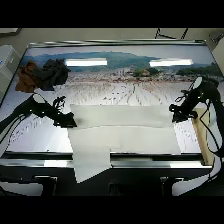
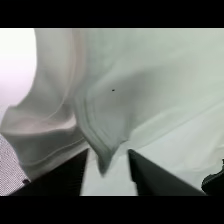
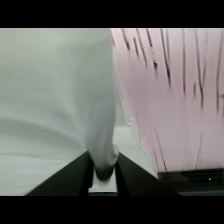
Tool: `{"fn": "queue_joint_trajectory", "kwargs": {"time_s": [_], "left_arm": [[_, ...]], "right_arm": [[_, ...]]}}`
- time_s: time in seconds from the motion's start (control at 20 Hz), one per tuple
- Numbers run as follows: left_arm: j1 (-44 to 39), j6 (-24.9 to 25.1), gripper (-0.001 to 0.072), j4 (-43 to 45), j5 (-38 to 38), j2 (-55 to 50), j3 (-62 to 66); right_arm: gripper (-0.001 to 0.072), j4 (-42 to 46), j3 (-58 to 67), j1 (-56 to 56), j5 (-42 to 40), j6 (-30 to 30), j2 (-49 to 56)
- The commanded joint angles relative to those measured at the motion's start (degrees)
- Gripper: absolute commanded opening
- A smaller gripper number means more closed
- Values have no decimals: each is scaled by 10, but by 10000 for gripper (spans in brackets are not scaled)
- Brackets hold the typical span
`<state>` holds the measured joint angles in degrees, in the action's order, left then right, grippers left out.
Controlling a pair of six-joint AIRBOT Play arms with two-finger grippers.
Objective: Fold the clothes and pants, and hang the long-sleeved shirts on hangers.
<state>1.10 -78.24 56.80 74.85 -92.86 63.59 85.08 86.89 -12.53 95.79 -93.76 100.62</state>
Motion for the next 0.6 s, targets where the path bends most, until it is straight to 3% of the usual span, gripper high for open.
{"fn": "queue_joint_trajectory", "kwargs": {"time_s": [0.0,0.1,0.2,0.3,0.35,0.45,0.55], "left_arm": [[12,-9,514,0,21,2,5],[37,-8,520,3,57,20,7],[67,-9,520,19,100,55,-7],[88,-6,519,23,117,112,-74],[92,1,515,24,99,150,-132],[92,19,416,21,40,224,-255],[92,41,416,-5,4,278,-352]], "right_arm": [[386,3,0,-1,28,5,-1],[454,11,0,-10,48,3,-14],[628,10,-5,-27,77,-1,-39],[643,11,-52,-49,70,-1,-84],[642,11,-88,-59,56,-2,-110],[636,11,-163,-78,31,-1,-158],[635,14,-215,-92,19,2,-196]]}}
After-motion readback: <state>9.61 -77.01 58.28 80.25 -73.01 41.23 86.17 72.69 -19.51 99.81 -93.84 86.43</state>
